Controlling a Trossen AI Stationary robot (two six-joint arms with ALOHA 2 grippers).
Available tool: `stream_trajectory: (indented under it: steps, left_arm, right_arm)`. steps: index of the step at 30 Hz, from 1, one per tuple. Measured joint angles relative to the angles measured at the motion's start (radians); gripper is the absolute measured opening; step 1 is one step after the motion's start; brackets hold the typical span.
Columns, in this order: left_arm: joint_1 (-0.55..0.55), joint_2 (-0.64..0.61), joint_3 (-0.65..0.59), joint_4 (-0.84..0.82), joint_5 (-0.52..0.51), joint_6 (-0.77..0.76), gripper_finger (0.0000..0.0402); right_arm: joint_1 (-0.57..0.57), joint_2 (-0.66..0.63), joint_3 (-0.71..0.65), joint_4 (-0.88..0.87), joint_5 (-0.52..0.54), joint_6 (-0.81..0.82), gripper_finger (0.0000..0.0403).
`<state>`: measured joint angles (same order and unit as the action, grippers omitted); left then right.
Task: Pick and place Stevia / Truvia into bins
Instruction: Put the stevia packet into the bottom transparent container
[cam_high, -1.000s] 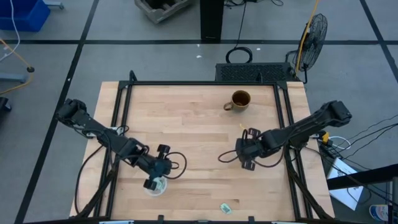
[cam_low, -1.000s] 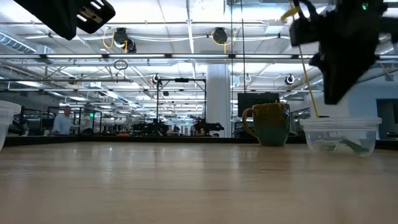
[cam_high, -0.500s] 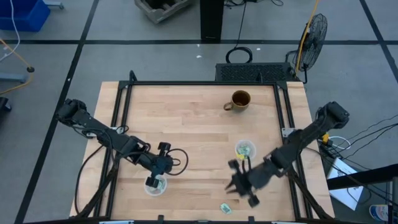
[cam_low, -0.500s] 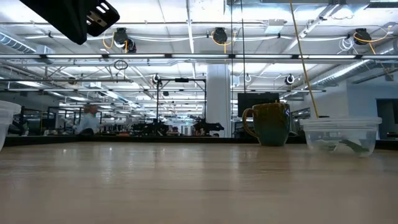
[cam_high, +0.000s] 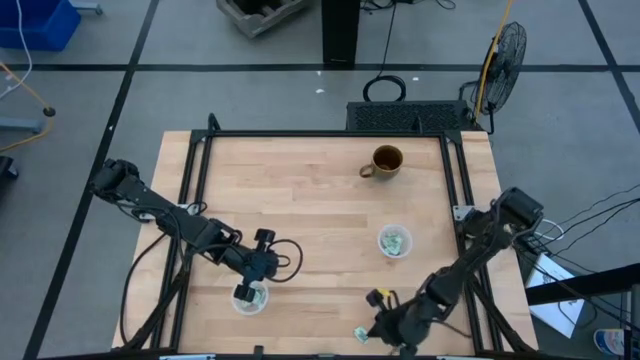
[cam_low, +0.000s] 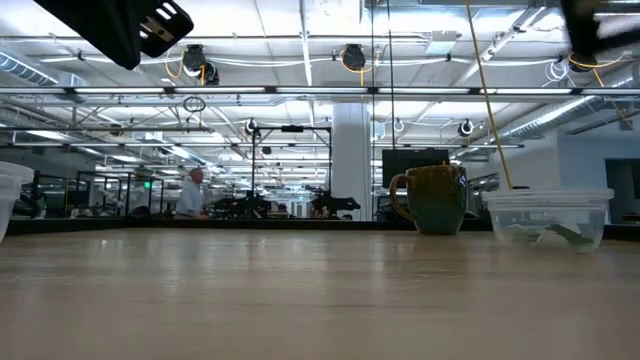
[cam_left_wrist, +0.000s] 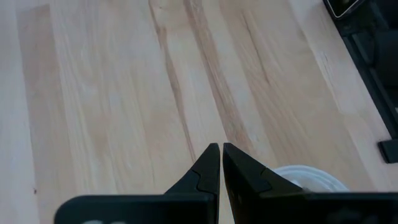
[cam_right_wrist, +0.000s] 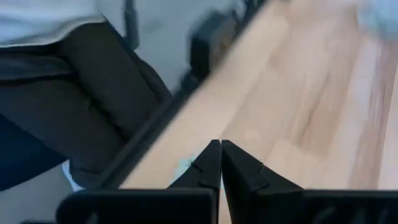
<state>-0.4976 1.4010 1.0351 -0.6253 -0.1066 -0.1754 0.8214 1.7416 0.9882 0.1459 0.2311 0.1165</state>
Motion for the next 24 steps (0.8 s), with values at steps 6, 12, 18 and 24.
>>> stream_trajectory:
  steps: [6,12,18,24]
  left_arm:
    - [0.001,0.0,0.0,0.003,0.0,0.079,0.0026]
    - [0.001,0.0,0.0,0.002,0.0,0.117,0.0026]
    - [0.001,0.0,0.0,0.001,0.0,0.119,0.0026]
    - [0.003,0.0,0.0,0.0,0.0,0.129,0.0026]
  right_arm:
    - [-0.05,0.091,0.015,0.009,-0.09,0.092,0.0001]
    - [-0.066,0.094,0.023,0.015,-0.128,0.106,0.0001]
    - [-0.069,0.148,0.023,0.031,-0.188,0.151,0.0]
    - [-0.07,0.203,0.024,0.069,-0.207,0.132,0.0]
